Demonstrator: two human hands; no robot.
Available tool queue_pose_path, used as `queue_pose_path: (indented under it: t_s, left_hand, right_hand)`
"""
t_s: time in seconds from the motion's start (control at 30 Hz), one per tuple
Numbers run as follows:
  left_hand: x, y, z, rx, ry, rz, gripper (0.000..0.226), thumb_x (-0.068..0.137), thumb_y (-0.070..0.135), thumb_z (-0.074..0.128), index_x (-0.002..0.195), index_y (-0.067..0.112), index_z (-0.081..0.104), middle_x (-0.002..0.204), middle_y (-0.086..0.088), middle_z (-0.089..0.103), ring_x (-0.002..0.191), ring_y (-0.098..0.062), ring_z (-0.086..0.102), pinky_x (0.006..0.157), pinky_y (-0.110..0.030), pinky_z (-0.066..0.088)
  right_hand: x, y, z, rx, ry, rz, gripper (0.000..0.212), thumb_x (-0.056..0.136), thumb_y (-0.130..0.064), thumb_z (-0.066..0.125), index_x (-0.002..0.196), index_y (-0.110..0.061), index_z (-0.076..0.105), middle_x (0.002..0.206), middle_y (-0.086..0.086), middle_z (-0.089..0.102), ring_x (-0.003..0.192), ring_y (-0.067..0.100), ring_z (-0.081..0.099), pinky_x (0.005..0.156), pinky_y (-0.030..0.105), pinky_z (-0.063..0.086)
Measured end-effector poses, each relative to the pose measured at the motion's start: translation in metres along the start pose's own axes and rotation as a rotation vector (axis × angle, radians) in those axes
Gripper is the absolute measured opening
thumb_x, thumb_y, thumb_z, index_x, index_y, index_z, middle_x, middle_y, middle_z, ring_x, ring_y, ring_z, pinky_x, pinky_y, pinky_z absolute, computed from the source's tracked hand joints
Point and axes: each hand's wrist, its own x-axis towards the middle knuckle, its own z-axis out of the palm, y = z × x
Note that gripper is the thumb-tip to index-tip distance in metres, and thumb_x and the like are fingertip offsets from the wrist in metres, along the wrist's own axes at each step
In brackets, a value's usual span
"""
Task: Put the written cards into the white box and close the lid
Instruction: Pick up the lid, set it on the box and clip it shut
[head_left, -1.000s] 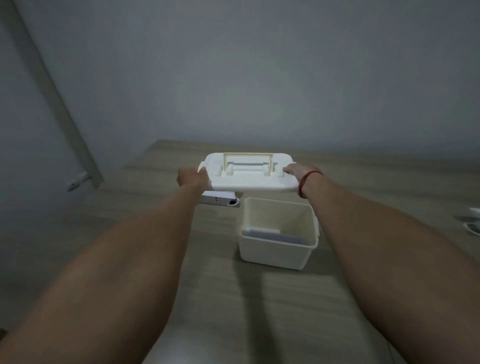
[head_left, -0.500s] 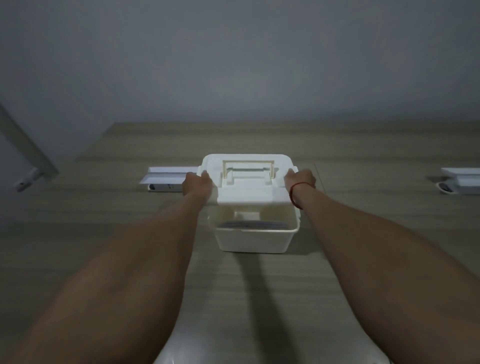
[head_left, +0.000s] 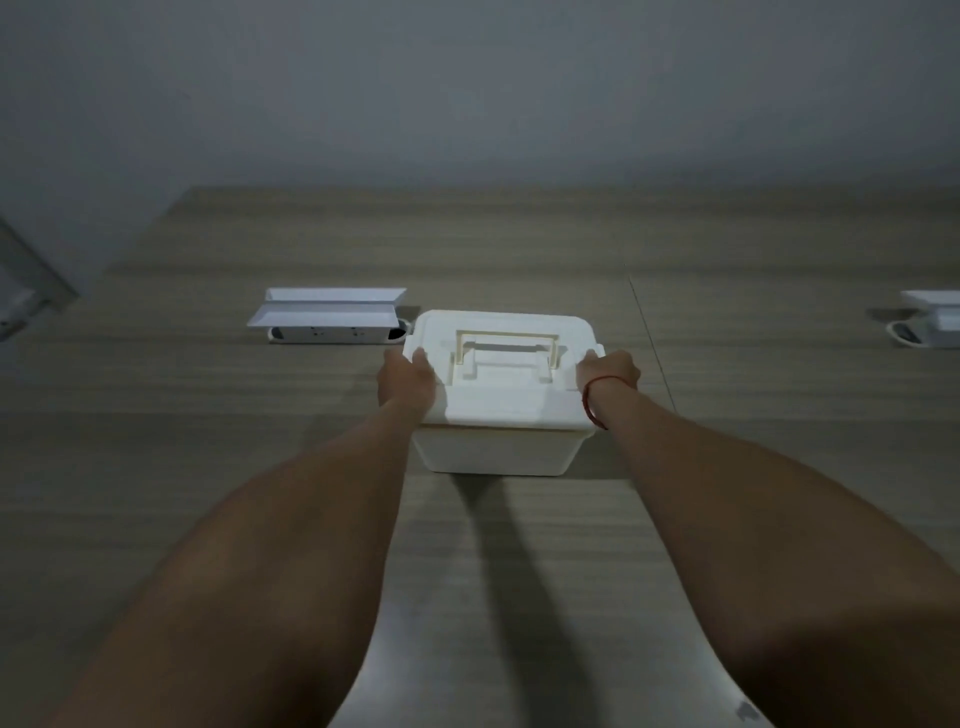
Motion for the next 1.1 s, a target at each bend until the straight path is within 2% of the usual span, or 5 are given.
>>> queue_pose_path:
  t_s: [0.4,0.6,0.93,1.03,1.1]
  left_hand:
    - [0.008,-0.022,0.002,-0.006,-0.017,-0.07,0.047,0.099,0.029,0.041,0.126,-0.007,0.055,0.13,-0.024,0.059,0.12,-0.039,0.056,0.095,-0.039,0.046]
    - [0.011,-0.03,0.009,-0.067,0.049,-0.041,0.042,0.097,0.028,0.046,0.114,-0.008,0.061,0.118,-0.023,0.064,0.108,-0.036,0.061,0.075,-0.032,0.042]
    - [0.021,-0.036,0.014,-0.058,-0.039,-0.093,0.064,0.096,0.047,0.042,0.135,-0.003,0.044,0.134,-0.022,0.056,0.122,-0.038,0.054,0.098,-0.041,0.044]
    - [0.03,-0.04,0.01,-0.105,-0.116,-0.118,0.075,0.089,0.056,0.045,0.137,-0.002,0.041,0.132,-0.019,0.057,0.118,-0.037,0.057,0.099,-0.042,0.048]
    - [0.04,-0.044,0.008,-0.158,-0.19,-0.146,0.083,0.082,0.062,0.048,0.136,-0.001,0.045,0.13,-0.017,0.06,0.114,-0.036,0.061,0.097,-0.043,0.051]
  right_hand:
    - [-0.001,0.007,0.014,-0.018,0.01,-0.01,0.042,0.098,-0.024,0.05,0.129,0.003,0.051,0.137,0.023,0.053,0.125,0.039,0.053,0.103,0.04,0.043]
    - [-0.005,0.014,0.016,0.025,-0.005,0.022,0.047,0.098,-0.028,0.049,0.134,0.002,0.047,0.141,0.022,0.048,0.128,0.038,0.05,0.104,0.039,0.041]
    - [0.002,0.016,0.018,0.164,-0.078,0.198,0.065,0.09,-0.046,0.055,0.137,-0.001,0.045,0.143,0.017,0.049,0.129,0.035,0.051,0.106,0.037,0.04]
    - [0.007,0.015,0.013,0.269,-0.212,0.255,0.083,0.076,-0.058,0.066,0.138,-0.006,0.045,0.139,0.01,0.053,0.125,0.033,0.054,0.108,0.039,0.042]
    - [0.056,0.042,0.029,0.305,-0.306,0.271,0.118,0.034,-0.07,0.081,0.134,-0.015,0.052,0.133,0.004,0.061,0.115,0.031,0.062,0.105,0.043,0.045]
